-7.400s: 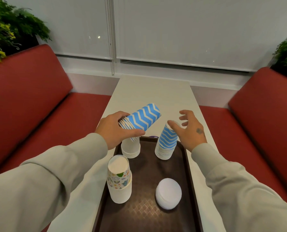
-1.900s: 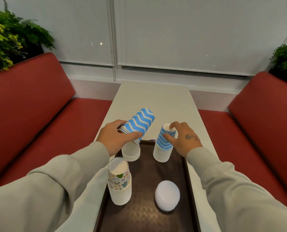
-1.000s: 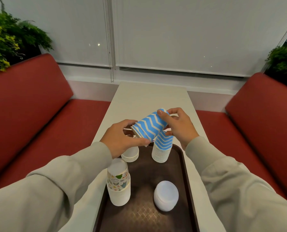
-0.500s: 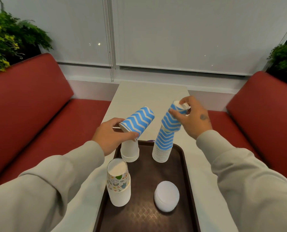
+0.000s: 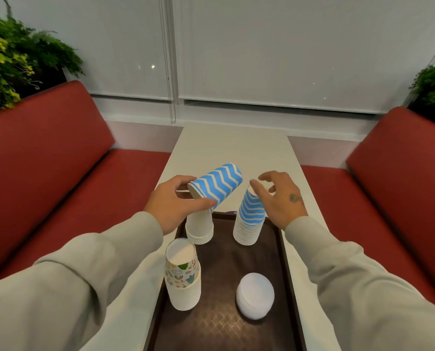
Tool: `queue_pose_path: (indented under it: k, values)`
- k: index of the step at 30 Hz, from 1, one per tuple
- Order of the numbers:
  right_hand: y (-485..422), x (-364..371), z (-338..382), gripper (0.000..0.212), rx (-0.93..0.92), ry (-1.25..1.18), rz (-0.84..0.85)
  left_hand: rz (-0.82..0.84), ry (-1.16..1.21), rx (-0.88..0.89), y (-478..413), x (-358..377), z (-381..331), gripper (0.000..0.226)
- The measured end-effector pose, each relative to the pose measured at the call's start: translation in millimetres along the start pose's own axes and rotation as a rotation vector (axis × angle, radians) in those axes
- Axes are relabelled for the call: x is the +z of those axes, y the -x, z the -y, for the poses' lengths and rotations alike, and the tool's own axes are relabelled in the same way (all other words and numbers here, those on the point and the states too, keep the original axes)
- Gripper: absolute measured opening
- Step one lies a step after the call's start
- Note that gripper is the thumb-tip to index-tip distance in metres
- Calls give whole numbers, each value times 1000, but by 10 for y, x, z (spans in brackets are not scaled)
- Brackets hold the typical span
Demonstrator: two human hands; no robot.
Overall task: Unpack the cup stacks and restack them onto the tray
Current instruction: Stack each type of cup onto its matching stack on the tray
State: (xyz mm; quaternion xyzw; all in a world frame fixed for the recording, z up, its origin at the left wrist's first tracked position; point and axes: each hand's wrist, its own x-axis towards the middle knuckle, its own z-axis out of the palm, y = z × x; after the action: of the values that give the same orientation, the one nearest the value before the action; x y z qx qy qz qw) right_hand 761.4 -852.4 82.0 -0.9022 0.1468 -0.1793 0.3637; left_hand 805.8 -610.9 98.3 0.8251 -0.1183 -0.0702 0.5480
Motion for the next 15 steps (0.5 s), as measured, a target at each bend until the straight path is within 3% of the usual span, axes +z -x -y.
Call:
queue_pose_path:
  k: [7, 15]
  values:
    - [10, -55, 411, 44, 187, -505, 232, 75, 45, 29, 38, 52, -102, 71]
    - [-67, -78, 370, 37, 207, -655, 146, 91, 0, 32, 68, -10, -112, 62]
